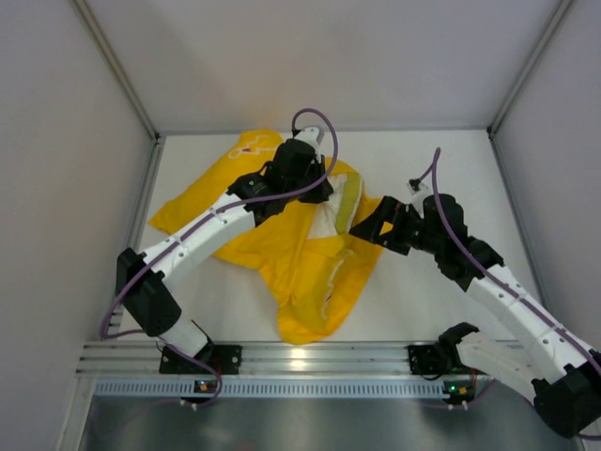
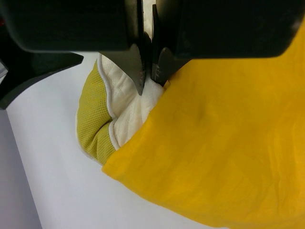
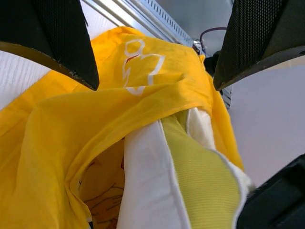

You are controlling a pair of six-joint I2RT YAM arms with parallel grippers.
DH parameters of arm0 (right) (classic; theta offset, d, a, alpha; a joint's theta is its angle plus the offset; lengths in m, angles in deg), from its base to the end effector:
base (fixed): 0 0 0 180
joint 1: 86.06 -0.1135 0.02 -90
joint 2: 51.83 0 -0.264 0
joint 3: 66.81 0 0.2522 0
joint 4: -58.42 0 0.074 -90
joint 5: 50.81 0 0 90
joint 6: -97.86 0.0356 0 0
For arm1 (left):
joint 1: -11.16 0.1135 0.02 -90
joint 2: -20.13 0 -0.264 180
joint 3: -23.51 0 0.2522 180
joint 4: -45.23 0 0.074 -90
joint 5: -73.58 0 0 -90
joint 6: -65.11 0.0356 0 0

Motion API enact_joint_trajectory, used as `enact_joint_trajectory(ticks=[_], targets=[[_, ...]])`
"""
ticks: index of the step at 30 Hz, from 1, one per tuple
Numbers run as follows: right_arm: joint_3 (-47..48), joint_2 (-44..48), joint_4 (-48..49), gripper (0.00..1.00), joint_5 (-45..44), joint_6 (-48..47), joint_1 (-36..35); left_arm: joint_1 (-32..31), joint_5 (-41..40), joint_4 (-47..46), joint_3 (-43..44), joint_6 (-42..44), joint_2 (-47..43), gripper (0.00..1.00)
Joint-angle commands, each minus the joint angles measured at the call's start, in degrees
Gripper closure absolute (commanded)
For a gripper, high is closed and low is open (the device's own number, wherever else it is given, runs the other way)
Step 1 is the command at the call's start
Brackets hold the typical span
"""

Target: Remove the pillowcase from the pillow

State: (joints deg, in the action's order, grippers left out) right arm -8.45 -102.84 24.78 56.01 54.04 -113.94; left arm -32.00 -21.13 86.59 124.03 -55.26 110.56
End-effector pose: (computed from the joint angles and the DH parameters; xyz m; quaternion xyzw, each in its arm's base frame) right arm 0.1728 0.1031 0.3031 0.0574 0.8418 0.4136 0.3420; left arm 0.2674 -0.2468 0.3648 0.0770 0.8676 -0.2646 0.4139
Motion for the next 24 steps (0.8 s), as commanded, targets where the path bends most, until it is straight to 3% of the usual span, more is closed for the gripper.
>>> enact_joint_trajectory(ticks=[1,13,24], targets=[[3.2,-3.5,0.3,0.00,3.8,0.7,1.2,0.1,1.4,-6.5,0.9,-0.4,-4.3,1.00],[5.7,-15.3,5.9,0.03,6.6,2.4,1.2,0.0,2.3,-7.8,0.2,-0.5,-3.9,1.00],[3.0,-12.5,7.7,0.06,7.4,2.0,2.7,0.0,3.0,-8.6,-0.4,-0.5,-3.2,1.00]])
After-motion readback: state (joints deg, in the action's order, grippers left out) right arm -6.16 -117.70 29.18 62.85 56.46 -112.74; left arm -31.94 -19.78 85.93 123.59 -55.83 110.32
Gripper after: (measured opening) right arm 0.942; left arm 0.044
